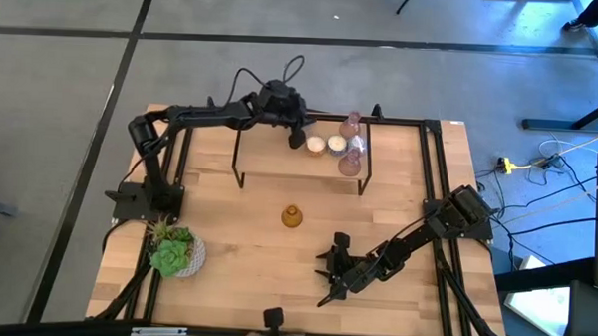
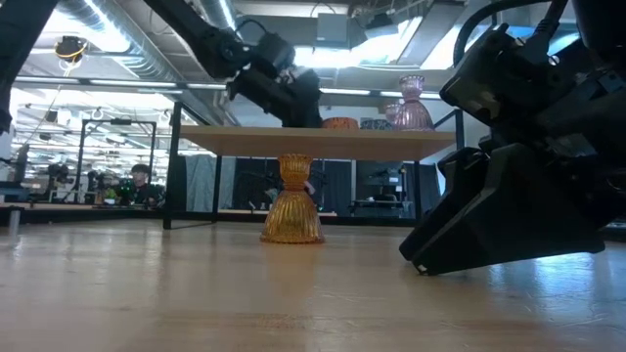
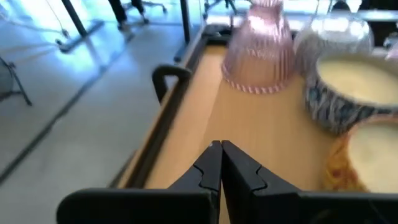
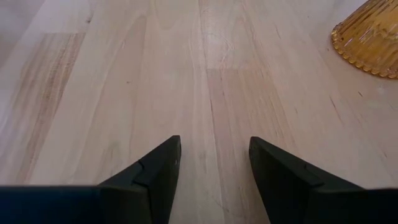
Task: Pick & Place candle stick holders
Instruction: Put the yellow glass candle holder on the shelf
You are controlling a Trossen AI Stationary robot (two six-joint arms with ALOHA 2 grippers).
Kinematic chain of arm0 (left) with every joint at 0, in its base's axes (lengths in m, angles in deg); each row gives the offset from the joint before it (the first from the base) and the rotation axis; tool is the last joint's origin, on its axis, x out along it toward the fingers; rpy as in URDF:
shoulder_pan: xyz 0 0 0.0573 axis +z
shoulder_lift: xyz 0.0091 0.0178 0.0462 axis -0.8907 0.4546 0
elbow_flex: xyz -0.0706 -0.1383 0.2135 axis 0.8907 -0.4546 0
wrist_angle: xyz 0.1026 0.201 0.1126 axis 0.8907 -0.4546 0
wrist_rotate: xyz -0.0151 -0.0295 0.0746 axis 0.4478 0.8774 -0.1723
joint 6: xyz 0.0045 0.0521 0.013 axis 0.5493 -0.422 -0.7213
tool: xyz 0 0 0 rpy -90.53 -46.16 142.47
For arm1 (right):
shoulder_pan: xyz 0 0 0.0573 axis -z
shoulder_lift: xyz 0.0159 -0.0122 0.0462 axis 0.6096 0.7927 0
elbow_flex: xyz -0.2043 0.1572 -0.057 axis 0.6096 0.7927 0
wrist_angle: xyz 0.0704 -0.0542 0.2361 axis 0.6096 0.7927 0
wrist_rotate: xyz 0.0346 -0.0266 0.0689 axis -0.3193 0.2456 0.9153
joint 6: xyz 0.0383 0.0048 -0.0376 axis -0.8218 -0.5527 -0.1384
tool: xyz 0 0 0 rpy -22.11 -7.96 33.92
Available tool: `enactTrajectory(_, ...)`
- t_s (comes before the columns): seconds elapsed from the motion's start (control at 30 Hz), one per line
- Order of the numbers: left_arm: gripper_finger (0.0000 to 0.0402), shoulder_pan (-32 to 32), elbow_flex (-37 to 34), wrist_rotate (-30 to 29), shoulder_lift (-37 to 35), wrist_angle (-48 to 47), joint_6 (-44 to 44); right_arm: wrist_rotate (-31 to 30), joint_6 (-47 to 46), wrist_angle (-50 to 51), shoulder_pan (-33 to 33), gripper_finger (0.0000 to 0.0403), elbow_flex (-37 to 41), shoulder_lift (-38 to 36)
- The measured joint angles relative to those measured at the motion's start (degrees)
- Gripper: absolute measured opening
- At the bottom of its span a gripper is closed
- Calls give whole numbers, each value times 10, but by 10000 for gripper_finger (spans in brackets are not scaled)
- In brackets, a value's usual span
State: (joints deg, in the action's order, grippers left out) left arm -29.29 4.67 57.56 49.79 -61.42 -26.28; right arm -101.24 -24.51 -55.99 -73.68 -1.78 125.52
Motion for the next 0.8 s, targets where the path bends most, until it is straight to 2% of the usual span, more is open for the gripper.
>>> enactTrajectory(0.2,1,-5,0,12,-82,-24,-13,2,-5,6,-1,197,-1,-1)
enactTrajectory(0.3,1,-18,0,70,-137,-65,-12,2,-7,6,-4,197,-1,-1)
enactTrajectory(0.43,1,-60,0,142,-206,-164,-6,-2,-13,8,-8,197,-1,-1)
enactTrajectory(0.63,1,-180,0,170,-282,-360,-10,-2,-17,4,-8,197,0,-1)
enactTrajectory(0.73,1,-264,-34,170,-306,-387,40,-2,-17,1,-8,197,0,0)
enactTrajectory(0.8,1,-331,-74,136,-320,-378,76,1,-17,-1,-8,197,0,0)
